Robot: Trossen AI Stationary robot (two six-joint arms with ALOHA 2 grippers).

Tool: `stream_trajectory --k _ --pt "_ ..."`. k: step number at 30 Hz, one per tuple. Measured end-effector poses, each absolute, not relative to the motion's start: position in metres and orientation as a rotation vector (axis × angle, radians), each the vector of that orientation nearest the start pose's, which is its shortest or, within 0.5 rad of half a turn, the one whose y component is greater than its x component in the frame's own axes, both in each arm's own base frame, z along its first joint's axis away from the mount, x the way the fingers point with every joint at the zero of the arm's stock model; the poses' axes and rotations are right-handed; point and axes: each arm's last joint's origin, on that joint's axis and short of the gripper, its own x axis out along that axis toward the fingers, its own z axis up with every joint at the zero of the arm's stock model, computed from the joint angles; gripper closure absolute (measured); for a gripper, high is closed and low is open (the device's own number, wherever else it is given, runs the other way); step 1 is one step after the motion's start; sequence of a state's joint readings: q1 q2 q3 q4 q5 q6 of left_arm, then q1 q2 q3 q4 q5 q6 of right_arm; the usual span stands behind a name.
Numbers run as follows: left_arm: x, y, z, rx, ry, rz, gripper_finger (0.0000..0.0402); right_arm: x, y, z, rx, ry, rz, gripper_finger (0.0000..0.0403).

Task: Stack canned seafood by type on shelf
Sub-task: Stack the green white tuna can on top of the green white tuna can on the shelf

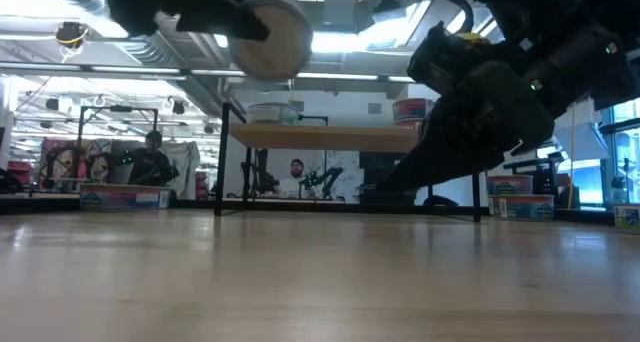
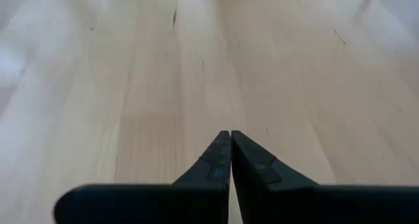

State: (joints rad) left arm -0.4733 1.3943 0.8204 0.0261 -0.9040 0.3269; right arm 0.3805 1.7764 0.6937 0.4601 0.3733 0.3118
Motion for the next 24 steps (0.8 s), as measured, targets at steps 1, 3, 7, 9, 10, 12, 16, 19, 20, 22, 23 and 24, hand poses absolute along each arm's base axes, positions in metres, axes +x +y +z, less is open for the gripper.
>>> stream_trajectory --k 1,3,7,9,10,12,16,19,20,22,23,24 --pt "0.263 -0.105 0.240 0.674 0.492 0.368 0.0257 0.300 0.109 0.118 0.076 0.566 -0.083 0.0388" --pt "0.263 -0.096 0.246 0.685 0.495 0.414 0.0263 0.301 0.109 0.117 0.075 0.567 -0.082 0.0388" --pt "0.263 -0.075 0.254 0.715 0.521 0.543 0.0266 0.301 0.109 0.116 0.076 0.564 -0.084 0.0388" --pt "0.265 -0.064 0.256 0.759 0.556 0.611 0.0260 0.301 0.108 0.115 0.069 0.560 -0.103 0.0388" --pt "0.266 -0.059 0.258 0.780 0.575 0.640 0.0257 0.303 0.108 0.115 0.071 0.545 -0.114 0.0388" --pt "0.269 -0.049 0.265 0.804 0.609 0.689 0.0255 0.303 0.108 0.113 0.068 0.542 -0.124 0.0388" --pt "0.275 -0.032 0.287 0.810 0.661 0.757 0.0265 0.304 0.109 0.107 0.066 0.547 -0.122 0.0388" --pt "0.277 -0.020 0.309 0.780 0.684 0.804 0.0268 0.304 0.109 0.103 0.060 0.562 -0.124 0.0388" --pt "0.276 -0.016 0.315 0.765 0.693 0.819 0.0268 0.304 0.109 0.102 0.058 0.566 -0.125 0.0388" --pt "0.275 -0.008 0.324 0.734 0.715 0.847 0.0264 0.304 0.109 0.101 0.058 0.566 -0.124 0.0388" --pt "0.274 -0.004 0.328 0.720 0.726 0.857 0.0260 0.304 0.109 0.102 0.058 0.565 -0.124 0.0388" --pt "0.273 0.000 0.330 0.704 0.735 0.860 0.0257 0.304 0.109 0.101 0.058 0.565 -0.124 0.0388"
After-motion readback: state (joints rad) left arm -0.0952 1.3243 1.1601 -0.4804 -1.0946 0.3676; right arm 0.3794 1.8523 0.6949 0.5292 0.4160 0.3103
